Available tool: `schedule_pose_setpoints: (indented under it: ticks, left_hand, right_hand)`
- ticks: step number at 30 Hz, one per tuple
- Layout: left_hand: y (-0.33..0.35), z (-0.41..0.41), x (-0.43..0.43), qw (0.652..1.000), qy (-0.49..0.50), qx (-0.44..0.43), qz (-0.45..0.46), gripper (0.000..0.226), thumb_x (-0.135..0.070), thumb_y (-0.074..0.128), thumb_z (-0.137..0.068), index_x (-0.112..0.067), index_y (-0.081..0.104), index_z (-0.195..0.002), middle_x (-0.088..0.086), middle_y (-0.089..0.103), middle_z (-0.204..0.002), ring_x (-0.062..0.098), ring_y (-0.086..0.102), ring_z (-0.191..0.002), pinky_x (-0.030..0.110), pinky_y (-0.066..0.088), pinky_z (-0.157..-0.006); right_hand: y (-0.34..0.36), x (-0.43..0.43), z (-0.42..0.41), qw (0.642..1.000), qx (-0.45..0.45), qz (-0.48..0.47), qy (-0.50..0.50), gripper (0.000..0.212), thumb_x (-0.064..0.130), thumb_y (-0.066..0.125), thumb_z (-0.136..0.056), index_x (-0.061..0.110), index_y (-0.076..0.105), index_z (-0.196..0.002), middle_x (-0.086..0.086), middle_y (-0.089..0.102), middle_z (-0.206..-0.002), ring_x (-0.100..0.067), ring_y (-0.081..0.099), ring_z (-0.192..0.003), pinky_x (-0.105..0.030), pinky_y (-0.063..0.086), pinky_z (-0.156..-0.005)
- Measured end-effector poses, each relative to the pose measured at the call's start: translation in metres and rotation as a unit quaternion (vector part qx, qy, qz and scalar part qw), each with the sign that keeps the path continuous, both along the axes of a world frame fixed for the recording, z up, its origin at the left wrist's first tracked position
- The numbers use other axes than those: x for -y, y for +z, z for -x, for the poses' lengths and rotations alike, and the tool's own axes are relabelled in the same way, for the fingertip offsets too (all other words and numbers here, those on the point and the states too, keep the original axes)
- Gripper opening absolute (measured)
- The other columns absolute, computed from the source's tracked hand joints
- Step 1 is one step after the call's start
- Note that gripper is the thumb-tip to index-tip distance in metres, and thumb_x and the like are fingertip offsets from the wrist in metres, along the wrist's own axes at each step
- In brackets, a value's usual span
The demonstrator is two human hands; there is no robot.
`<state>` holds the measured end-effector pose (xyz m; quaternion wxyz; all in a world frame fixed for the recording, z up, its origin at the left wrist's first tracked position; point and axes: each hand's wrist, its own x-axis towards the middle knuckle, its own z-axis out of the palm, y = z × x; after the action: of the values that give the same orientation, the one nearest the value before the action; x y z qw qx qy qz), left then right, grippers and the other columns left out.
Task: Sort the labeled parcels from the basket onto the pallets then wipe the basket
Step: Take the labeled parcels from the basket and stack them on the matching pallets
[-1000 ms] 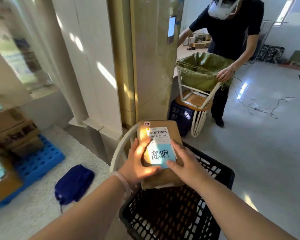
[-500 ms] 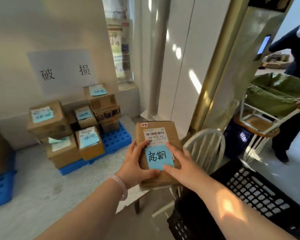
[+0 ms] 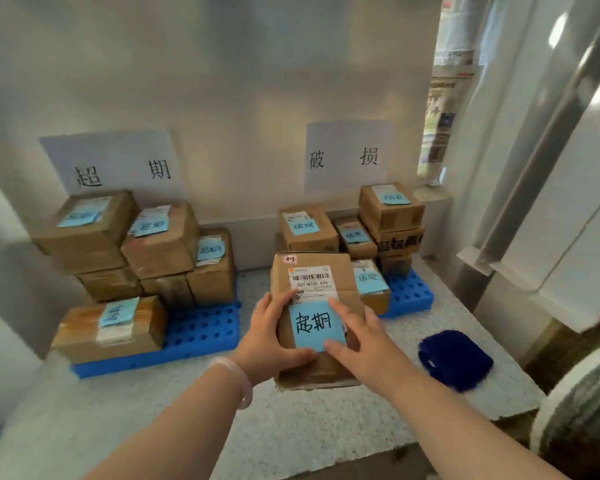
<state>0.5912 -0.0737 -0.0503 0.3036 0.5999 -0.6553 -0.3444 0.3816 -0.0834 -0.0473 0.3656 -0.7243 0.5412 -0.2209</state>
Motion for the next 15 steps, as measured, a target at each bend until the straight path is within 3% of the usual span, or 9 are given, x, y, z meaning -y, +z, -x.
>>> schedule_pose_setpoints:
  ticks: [9,15]
  left_hand:
    - [-0.002,-0.103,-0.024,0.995,0.099,-0.018,0.009,0.097,-0.036,0.087,-0.068,-0.061,0.019,-0.133,-0.011,0.005,-0.148,0.011,0.023,-0.130,0.021,0.032,-0.104]
    - [0.011,-0.137,-0.012,0.988,0.148,-0.019,0.030,0.095,-0.034,0.086,-0.070,-0.058,0.021,-0.135,-0.009,0.011,-0.138,0.008,0.024,-0.123,0.002,0.031,-0.087]
  right_hand:
    - [0.012,0.005,-0.113,0.997,-0.019,-0.022,0.074,0.068,0.047,0.060,-0.093,0.066,0.016,-0.141,0.005,-0.004,-0.161,-0.019,0.011,-0.148,-0.035,0.028,-0.114]
    - [0.016,0.038,-0.151,0.994,0.005,0.013,0.109,0.067,0.050,0.063,-0.089,0.071,0.019,-0.135,0.013,0.010,-0.155,-0.012,0.026,-0.140,-0.040,0.038,-0.113]
